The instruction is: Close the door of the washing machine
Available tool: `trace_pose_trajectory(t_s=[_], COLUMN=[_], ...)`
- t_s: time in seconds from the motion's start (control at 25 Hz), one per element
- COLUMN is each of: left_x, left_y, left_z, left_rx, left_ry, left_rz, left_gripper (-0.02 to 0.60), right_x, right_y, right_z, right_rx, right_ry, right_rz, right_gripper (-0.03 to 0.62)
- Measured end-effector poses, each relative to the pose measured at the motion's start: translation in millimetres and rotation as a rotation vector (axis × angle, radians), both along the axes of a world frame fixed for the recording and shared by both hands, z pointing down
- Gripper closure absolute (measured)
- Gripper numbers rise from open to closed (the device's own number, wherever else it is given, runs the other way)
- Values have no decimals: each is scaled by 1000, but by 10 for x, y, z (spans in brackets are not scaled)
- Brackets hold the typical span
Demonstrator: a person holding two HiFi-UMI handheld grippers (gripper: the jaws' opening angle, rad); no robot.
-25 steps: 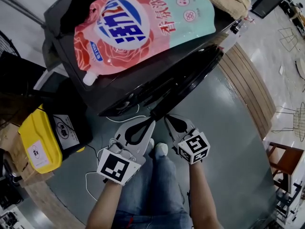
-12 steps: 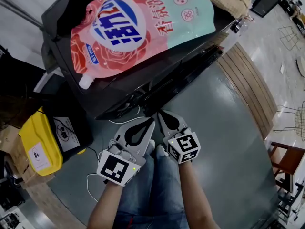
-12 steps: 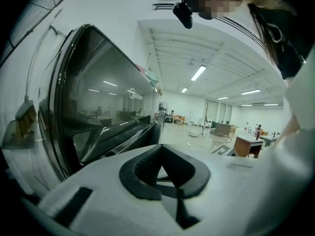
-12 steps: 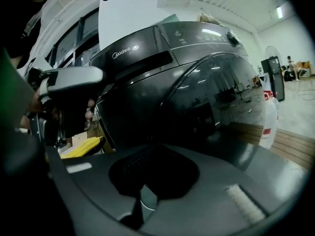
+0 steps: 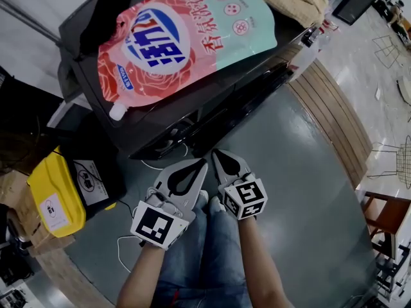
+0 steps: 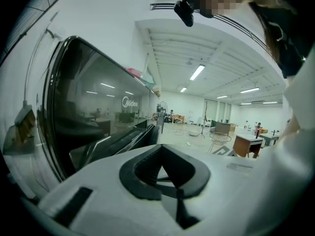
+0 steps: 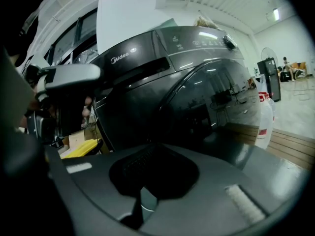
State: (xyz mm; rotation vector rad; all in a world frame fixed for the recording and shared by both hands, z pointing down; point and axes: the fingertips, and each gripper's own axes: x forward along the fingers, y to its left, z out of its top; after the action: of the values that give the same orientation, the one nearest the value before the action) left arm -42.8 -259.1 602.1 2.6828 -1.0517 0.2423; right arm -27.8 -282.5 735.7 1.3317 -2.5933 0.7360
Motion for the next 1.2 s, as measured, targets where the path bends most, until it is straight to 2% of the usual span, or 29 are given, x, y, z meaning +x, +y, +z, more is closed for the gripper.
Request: trace_pose_trajectory(t_s=[0.24, 0.52, 0.92, 1.2], left_x=[120, 429, 940, 1111], left_y=[-25, -119, -398, -687], left_z=[-374, -1229, -2667, -3382], left_rx=[23, 94, 297, 405], left_ry=[-11, -3, 2, 19], left_rz=[23, 69, 150, 170], left_gripper=[583, 583, 583, 583], right_x=[327, 854, 1667, 2021], right_y=[-62, -153, -226, -375], right_z=[-513, -1538, -3328, -4409], right_rx=[44, 135, 364, 555], right_ry=[5, 26, 101, 137], right_rz=[71, 169, 291, 373], right_gripper=[582, 582, 582, 582])
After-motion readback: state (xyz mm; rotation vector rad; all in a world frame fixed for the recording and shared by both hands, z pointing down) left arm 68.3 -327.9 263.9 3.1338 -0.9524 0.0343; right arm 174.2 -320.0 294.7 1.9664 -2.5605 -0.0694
